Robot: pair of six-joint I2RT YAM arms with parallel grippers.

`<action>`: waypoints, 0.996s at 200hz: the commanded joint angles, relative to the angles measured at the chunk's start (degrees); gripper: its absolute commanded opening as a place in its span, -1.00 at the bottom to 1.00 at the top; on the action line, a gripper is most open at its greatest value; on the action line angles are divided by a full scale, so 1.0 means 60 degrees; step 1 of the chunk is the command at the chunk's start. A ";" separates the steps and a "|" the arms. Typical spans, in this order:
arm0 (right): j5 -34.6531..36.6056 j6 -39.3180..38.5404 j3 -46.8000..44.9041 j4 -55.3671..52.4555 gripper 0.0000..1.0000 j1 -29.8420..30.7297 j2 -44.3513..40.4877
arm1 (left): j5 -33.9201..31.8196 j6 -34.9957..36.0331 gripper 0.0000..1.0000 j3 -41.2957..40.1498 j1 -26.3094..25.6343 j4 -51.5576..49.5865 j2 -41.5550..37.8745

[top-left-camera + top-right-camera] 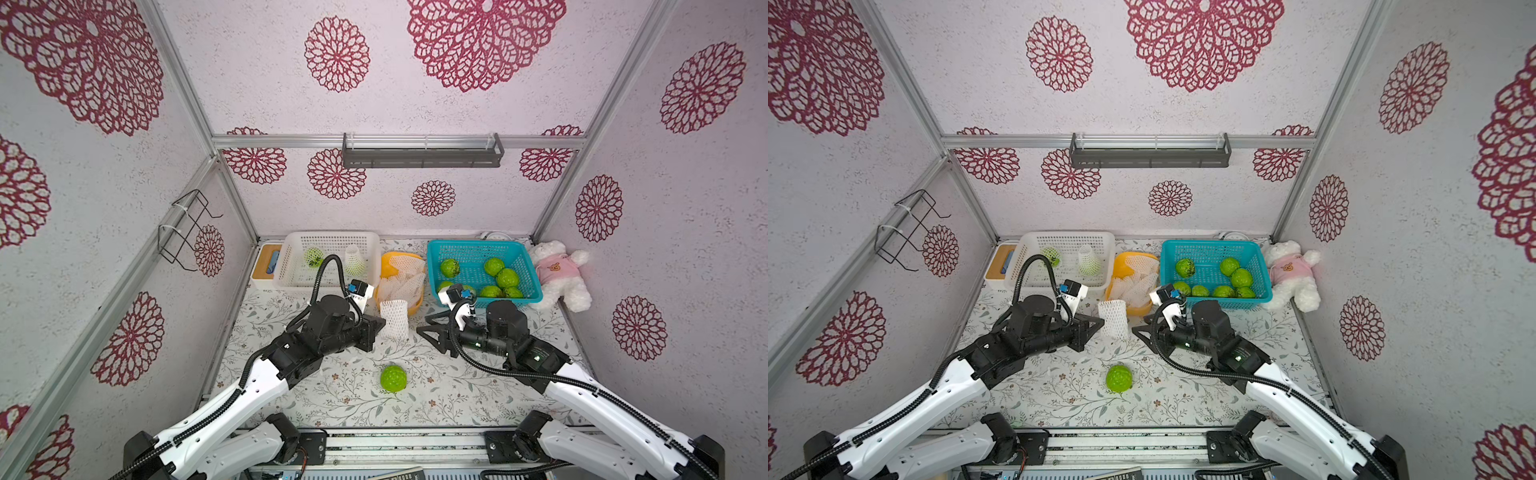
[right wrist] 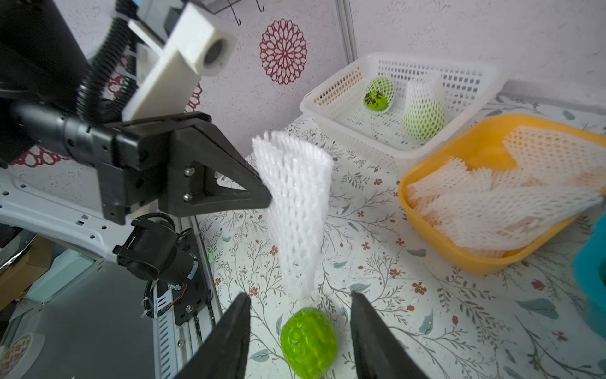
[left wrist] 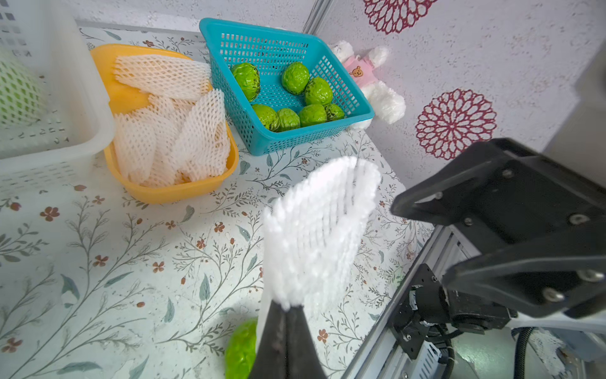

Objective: Sleeve custard apples in foam nets
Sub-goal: Pick up the foam net from the storage box.

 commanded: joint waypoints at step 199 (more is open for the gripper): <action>-0.0345 0.0496 -0.0256 0.1756 -0.45 0.0824 0.1970 | 0.0839 -0.0631 -1.00 -0.1510 0.0051 0.1646 0.0080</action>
